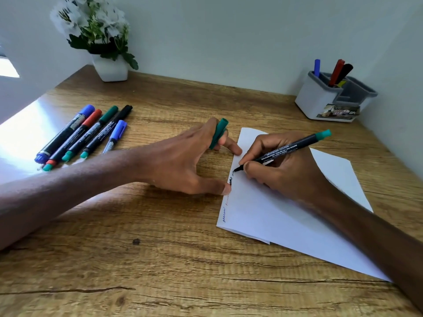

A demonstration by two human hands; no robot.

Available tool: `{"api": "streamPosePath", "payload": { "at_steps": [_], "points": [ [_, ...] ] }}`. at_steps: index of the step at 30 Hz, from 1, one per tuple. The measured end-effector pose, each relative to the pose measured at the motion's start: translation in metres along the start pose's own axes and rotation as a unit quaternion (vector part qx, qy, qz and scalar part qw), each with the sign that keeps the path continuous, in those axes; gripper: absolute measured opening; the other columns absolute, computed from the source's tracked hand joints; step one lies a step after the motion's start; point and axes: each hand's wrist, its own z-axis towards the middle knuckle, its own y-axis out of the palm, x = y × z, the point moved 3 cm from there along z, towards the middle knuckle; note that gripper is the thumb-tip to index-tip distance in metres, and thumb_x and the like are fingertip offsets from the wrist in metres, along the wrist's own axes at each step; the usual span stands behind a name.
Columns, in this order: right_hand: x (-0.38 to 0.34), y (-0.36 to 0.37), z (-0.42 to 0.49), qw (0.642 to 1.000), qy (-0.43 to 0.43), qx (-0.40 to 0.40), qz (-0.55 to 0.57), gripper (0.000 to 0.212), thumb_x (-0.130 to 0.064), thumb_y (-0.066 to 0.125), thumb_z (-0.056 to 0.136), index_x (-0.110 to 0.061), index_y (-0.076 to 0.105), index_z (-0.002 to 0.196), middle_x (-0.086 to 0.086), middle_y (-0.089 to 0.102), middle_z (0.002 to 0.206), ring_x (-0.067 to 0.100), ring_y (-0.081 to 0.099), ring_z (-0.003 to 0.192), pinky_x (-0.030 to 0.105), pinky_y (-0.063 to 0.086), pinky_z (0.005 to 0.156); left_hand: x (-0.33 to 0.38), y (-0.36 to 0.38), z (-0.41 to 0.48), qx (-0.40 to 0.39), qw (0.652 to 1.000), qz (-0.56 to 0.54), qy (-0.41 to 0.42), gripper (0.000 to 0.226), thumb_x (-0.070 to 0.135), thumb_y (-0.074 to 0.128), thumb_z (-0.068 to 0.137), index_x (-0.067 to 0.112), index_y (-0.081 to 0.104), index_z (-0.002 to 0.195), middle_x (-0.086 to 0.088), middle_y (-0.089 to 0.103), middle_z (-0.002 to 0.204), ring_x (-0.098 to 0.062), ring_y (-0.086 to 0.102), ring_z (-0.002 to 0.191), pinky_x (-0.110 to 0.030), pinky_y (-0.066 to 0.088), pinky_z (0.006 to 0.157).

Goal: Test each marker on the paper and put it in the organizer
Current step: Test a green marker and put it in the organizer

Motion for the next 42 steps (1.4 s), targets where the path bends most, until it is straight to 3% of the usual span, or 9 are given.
{"api": "streamPosePath", "payload": {
  "at_steps": [5,11,16,19,21,27,42],
  "points": [
    [-0.0006,-0.0002,0.0000,1.000,0.004,0.006,0.002,0.011,0.020,0.069,0.078,0.010,0.072,0.073,-0.016,0.064,0.053,0.000,0.057,0.045,0.004,0.040,0.051,0.0008,-0.0006,-0.0006,-0.002,1.000,0.008,0.000,0.067,0.056,0.075,0.079,0.026,0.032,0.121,0.038,0.040,0.115,0.034,0.032,0.106,0.009,0.031,0.080],
    [-0.0004,-0.0004,0.0001,1.000,0.009,0.012,-0.004,0.011,0.017,0.070,0.079,0.008,0.072,0.073,-0.014,0.064,0.054,0.002,0.058,0.046,0.005,0.039,0.050,0.0019,-0.0006,-0.0004,-0.008,1.000,0.015,0.000,0.068,0.059,0.075,0.078,0.026,0.032,0.119,0.025,0.045,0.138,0.012,0.039,0.123,-0.003,0.038,0.088],
    [-0.0003,-0.0002,0.0000,1.000,0.015,0.014,-0.006,0.010,0.014,0.071,0.079,0.005,0.073,0.074,-0.010,0.065,0.055,0.005,0.056,0.045,0.009,0.040,0.048,0.0031,-0.0013,-0.0013,-0.003,1.000,0.006,0.000,0.067,0.058,0.075,0.078,0.027,0.032,0.120,0.031,0.044,0.129,0.025,0.032,0.118,0.006,0.033,0.085],
    [0.0002,-0.0008,-0.0004,0.999,0.028,0.021,0.007,0.010,0.012,0.071,0.080,0.004,0.073,0.074,0.002,0.065,0.055,0.009,0.052,0.040,0.018,0.041,0.041,0.0040,-0.0010,-0.0011,0.000,1.000,0.007,-0.002,0.069,0.055,0.076,0.079,0.023,0.033,0.123,0.037,0.041,0.116,0.036,0.029,0.107,0.010,0.030,0.081],
    [-0.0002,-0.0009,-0.0004,0.999,0.034,0.027,0.016,0.010,0.011,0.071,0.081,0.004,0.073,0.074,0.012,0.064,0.056,0.017,0.050,0.037,0.022,0.041,0.038,0.0039,-0.0010,-0.0012,0.001,1.000,0.007,-0.006,0.068,0.055,0.075,0.079,0.023,0.033,0.122,0.037,0.040,0.113,0.036,0.029,0.106,0.009,0.032,0.080],
    [0.0012,-0.0013,-0.0007,0.998,0.044,0.027,0.022,0.010,0.009,0.070,0.083,0.003,0.072,0.075,0.021,0.064,0.057,0.027,0.051,0.038,0.025,0.041,0.036,0.0047,-0.0005,-0.0015,0.001,1.000,0.005,-0.007,0.068,0.051,0.077,0.080,0.020,0.033,0.122,0.041,0.036,0.103,0.041,0.029,0.099,0.010,0.031,0.076],
    [0.0063,-0.0020,0.0004,0.997,0.058,0.034,0.038,0.012,0.006,0.070,0.085,0.001,0.071,0.074,0.017,0.065,0.058,0.025,0.050,0.036,0.026,0.042,0.035,0.0061,-0.0022,-0.0016,-0.002,1.000,0.021,-0.001,0.070,0.050,0.075,0.081,0.017,0.032,0.125,0.047,0.033,0.100,0.043,0.026,0.098,0.011,0.030,0.075]
  ]
}}
